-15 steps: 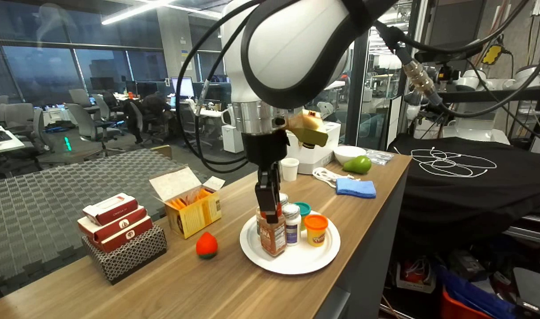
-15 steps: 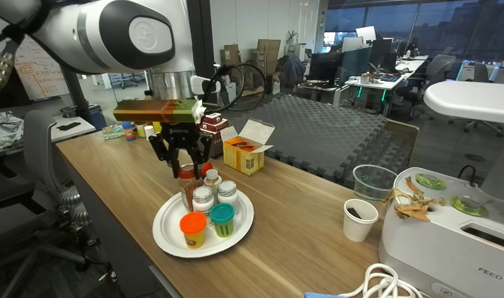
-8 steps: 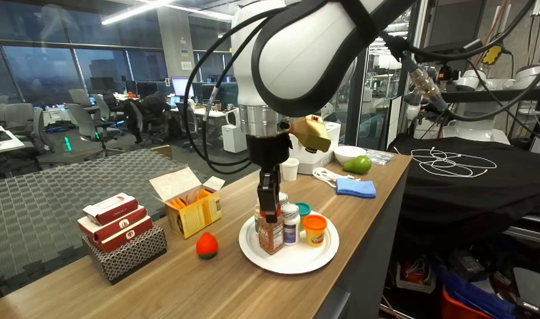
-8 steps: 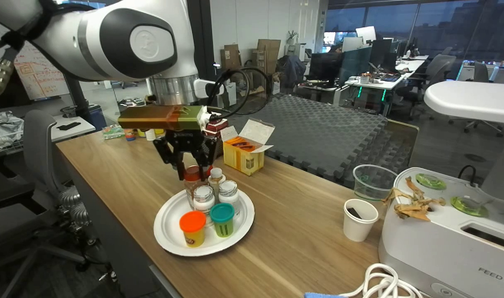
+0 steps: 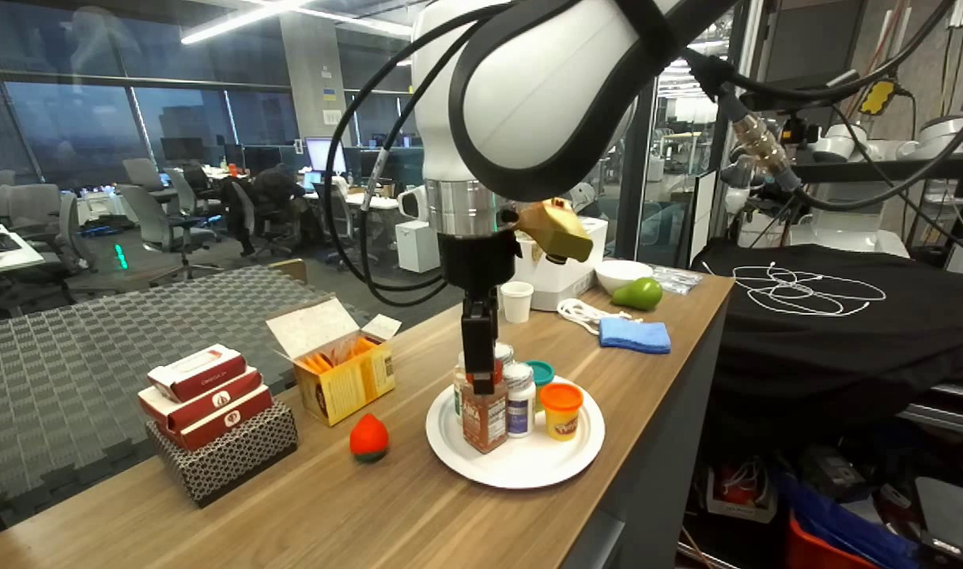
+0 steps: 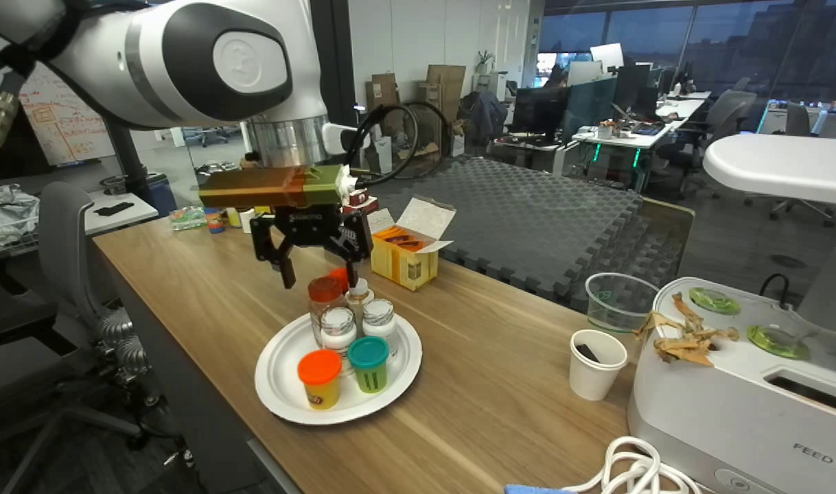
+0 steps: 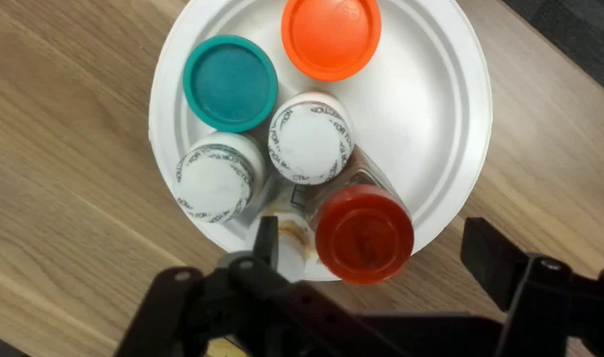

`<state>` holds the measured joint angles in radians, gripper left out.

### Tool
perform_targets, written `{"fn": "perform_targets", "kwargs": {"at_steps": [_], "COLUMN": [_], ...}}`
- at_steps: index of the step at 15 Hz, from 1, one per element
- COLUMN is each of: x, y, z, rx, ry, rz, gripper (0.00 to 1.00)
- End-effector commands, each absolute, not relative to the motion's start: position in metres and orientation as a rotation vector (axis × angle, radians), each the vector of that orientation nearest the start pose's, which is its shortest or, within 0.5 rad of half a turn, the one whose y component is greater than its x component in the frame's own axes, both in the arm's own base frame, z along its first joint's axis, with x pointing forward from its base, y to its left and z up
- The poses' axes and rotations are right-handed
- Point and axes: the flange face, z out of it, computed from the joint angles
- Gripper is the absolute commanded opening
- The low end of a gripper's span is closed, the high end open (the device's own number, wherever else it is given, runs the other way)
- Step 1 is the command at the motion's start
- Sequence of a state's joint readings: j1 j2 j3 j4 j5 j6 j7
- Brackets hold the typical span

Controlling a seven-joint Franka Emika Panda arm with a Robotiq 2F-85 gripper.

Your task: Pick up the bottles and small containers from the table and put them on the plate.

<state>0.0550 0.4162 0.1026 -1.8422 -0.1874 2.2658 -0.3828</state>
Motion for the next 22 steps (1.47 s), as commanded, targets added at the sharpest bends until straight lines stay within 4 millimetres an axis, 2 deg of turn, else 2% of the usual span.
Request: {"fn": "perform_targets", "kwargs": {"at_steps": [1, 4, 6, 8, 11, 12, 17, 19, 22], "x": [0.639, 0.655, 0.673, 0.694, 0.722, 0.728, 0.747, 0.749, 0.754], "y": [0.098, 0.108, 0.115, 0.122, 0.133, 0.137, 0.167, 0.180, 0.193], "z": [0.339, 0.361, 0.366, 0.362, 0.336, 0.321, 0.254, 0.242, 0.236], "rx": [-3.092, -3.079, -3.067, -3.046, -3.027, -3.007, -2.934, -2.902, -2.878], "ry": [-1.164, -1.270, -1.283, -1.271, -1.261, -1.261, -1.269, -1.284, -1.299], "rz": [-0.047, -0.100, -0.105, -0.105, -0.082, -0.052, 0.079, 0.100, 0.104], "gripper": [1.00, 1.00, 1.00, 1.00, 1.00, 1.00, 1.00, 1.00, 1.00]}}
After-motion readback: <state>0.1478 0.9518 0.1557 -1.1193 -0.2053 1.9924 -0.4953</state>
